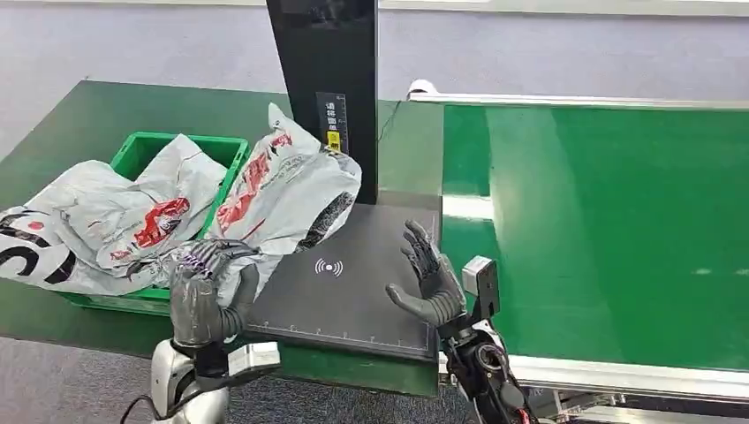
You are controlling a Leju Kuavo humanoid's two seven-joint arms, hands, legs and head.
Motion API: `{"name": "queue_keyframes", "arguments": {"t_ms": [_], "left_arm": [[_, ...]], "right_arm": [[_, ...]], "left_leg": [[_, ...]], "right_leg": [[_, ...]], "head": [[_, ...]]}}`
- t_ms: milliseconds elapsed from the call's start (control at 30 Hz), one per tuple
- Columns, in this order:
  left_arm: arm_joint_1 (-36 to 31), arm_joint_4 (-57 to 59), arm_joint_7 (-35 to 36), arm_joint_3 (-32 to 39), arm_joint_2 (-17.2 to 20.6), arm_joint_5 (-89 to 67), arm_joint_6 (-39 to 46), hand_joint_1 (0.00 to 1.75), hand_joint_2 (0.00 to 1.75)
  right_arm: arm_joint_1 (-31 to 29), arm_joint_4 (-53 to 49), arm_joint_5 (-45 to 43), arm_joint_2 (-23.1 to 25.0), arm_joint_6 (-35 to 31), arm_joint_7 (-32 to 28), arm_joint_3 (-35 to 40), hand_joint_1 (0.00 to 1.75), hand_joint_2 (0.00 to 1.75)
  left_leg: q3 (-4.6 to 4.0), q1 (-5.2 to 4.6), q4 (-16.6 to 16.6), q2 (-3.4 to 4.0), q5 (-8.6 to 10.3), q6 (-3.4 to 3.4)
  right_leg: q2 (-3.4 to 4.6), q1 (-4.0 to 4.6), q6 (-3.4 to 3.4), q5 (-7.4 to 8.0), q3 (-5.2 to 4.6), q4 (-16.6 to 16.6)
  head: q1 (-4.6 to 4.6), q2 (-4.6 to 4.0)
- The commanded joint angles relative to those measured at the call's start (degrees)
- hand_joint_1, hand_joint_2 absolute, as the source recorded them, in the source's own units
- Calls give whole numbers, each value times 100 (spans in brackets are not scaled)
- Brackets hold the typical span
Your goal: Moved the parcel from conveyor to table for the left to box.
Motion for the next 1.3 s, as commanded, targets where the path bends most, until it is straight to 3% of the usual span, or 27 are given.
{"name": "queue_keyframes", "arguments": {"t_ms": [33, 200, 367, 567, 667, 767, 967, 1067, 1300], "left_arm": [[-848, 771, 732, 1106, 86, -739, 42, 175, 175], [-888, 810, 755, 1097, 126, -718, 42, 175, 175], [-1394, 1085, 1080, 1932, 154, -1483, 42, 175, 175], [-1595, 1093, 966, 2299, 103, -1729, 42, 175, 175], [-1829, 860, 494, 2788, -20, -1639, 42, 175, 175], [-1944, 37, -908, 3610, -521, -939, 42, 175, 175], [-1494, -2262, -908, 3181, -521, -44, 42, 175, 175], [-1475, -2751, -908, 3010, -543, 212, 42, 175, 175], [-1518, -1449, -908, 2644, -640, -166, 42, 175, 175]], "right_arm": [[-150, 268, -33, -138, -45, 21, 175, 0, 175], [-147, 264, -36, -145, -39, 22, 172, 0, 175], [-149, 281, -58, -120, 0, 41, 176, 0, 175], [-153, 298, -65, -111, 7, 36, 181, 0, 175], [-185, 368, -87, -90, 19, 11, 174, 0, 175], [-245, 452, -85, -37, 8, 15, 173, 0, 175], [-297, 612, -95, -44, -17, -61, 233, 0, 175], [-225, 591, -124, -67, -46, -119, 228, 0, 175], [-57, 351, -97, -156, -38, -108, 133, 0, 175]], "left_leg": [[-1, 0, -2, -9, 5, -1], [2, 0, -6, -7, 6, 1], [2, 1, -5, -4, 5, 0], [0, 2, -6, -1, 9, -2], [-2, 4, -1, -7, 7, -1], [-10, 7, 9, 2, 3, 2], [-13, 8, 11, 13, -4, 0], [-22, 11, 14, 10, -5, 1], [-5, -1, -9, -23, 10, 1]], "right_leg": [[-2, 0, 0, 4, 1, -2], [2, 0, 1, 5, 3, -6], [6, 1, 0, 5, 2, -5], [9, 1, -3, 9, -3, -3], [3, 4, -1, 6, -2, -2], [13, 8, 2, 6, -8, 2], [23, 9, 1, 2, -13, 6], [22, 11, 1, 3, -19, 6], [-11, -1, 1, 3, 2, -8]], "head": [[2, 0], [2, 0], [2, 0], [0, 0], [2, 0], [4, -2], [2, 0], [2, 0], [4, 0]]}}
